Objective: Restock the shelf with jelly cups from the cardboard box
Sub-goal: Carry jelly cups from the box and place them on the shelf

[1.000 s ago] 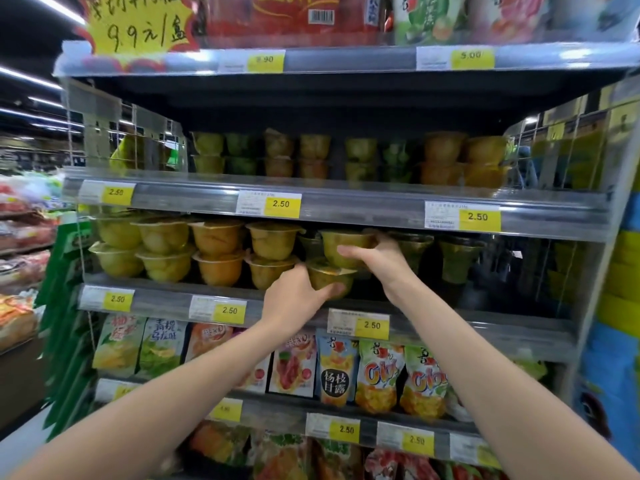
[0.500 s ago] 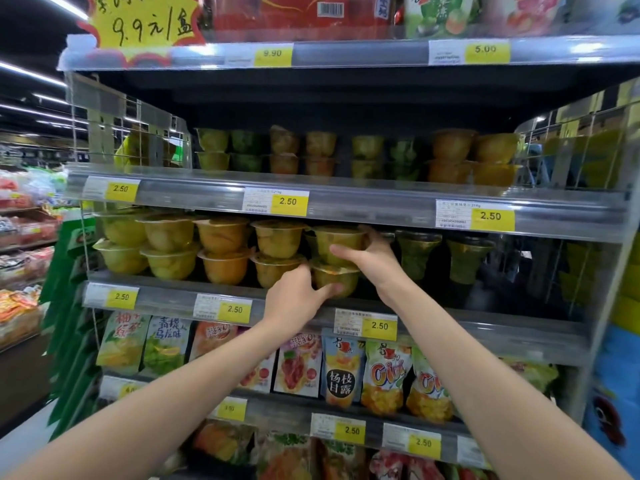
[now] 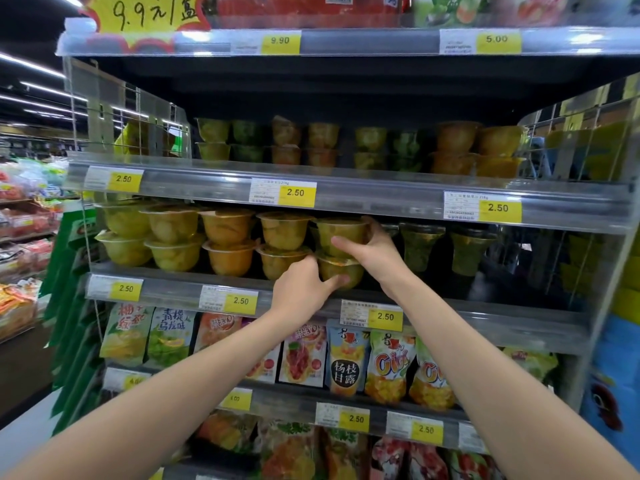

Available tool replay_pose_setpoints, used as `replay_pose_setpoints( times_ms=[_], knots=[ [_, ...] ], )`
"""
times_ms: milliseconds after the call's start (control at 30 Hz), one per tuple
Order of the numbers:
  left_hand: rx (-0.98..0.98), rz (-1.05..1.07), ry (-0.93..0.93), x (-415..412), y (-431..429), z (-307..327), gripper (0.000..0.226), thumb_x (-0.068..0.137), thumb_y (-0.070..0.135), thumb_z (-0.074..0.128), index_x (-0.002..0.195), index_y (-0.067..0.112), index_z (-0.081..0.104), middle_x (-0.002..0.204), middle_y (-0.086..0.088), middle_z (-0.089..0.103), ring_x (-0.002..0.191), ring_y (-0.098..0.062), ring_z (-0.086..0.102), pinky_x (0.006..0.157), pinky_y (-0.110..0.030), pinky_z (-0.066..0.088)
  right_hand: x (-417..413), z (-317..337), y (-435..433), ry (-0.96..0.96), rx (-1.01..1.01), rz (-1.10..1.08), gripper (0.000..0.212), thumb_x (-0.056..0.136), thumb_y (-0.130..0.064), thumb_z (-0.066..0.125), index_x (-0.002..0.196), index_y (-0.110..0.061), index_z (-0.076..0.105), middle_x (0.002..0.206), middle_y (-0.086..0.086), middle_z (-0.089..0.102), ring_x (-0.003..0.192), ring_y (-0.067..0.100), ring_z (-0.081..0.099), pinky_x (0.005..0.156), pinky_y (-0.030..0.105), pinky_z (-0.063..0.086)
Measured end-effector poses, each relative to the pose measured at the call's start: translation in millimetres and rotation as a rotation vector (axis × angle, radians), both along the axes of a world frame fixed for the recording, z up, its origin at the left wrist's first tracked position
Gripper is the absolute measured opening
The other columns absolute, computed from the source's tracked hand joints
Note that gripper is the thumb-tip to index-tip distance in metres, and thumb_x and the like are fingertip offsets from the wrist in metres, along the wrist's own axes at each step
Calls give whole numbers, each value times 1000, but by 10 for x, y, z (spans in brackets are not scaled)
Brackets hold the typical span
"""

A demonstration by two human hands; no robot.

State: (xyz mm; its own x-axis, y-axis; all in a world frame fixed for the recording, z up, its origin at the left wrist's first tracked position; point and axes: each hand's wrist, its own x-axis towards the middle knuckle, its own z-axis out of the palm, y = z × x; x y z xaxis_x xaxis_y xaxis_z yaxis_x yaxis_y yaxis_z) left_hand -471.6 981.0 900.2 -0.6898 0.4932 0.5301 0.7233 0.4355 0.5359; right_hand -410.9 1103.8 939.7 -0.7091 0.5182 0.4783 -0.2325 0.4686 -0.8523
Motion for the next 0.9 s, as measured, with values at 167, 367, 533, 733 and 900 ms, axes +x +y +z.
replay_pose_setpoints(
  times_ms=[167, 367, 533, 733, 900],
  knots=[
    [-2, -43, -22, 39, -33, 26, 43, 83, 52, 65, 95, 13, 53, 81, 3, 56, 74, -18, 57, 60, -29, 41, 27, -10, -60, -6, 67, -29, 73, 80, -28, 77, 141, -17, 38, 132, 1, 53, 117, 13, 51, 94, 25, 41],
    [9, -100, -20, 53, -113, 16, 42, 83, 50, 66, 102, 14, 52, 93, 1, 62, 83, -18, 60, 64, -27, 43, 147, -73, -131, -19, 131, -109, 68, 82, -34, 73, 139, -16, 41, 128, -2, 54, 117, 13, 52, 88, 20, 41],
    [-47, -77, 70, 73, -226, -41, 49, 86, 50, 62, 116, 14, 49, 116, -3, 64, 106, -22, 61, 76, -34, 50, 290, -220, -209, -151, 285, -282, 69, 82, -52, 66, 138, -16, 45, 129, -3, 55, 119, 14, 51, 95, 28, 44],
    [-102, -99, 188, 163, -432, -215, 62, 89, 45, 60, 139, 14, 38, 134, -3, 51, 127, -21, 43, 90, -38, 45, 480, -449, -443, -293, 475, -539, 81, 82, -67, 53, 141, -13, 42, 139, 6, 50, 128, 22, 46, 101, 40, 43],
    [-162, -142, 277, 175, -612, -415, 60, 93, 41, 56, 142, 14, 35, 143, -2, 42, 133, -19, 35, 96, -31, 39, 668, -698, -650, -415, 605, -569, 72, 91, -52, 53, 144, -5, 38, 149, 11, 39, 138, 24, 33, 112, 36, 30]
  ],
)
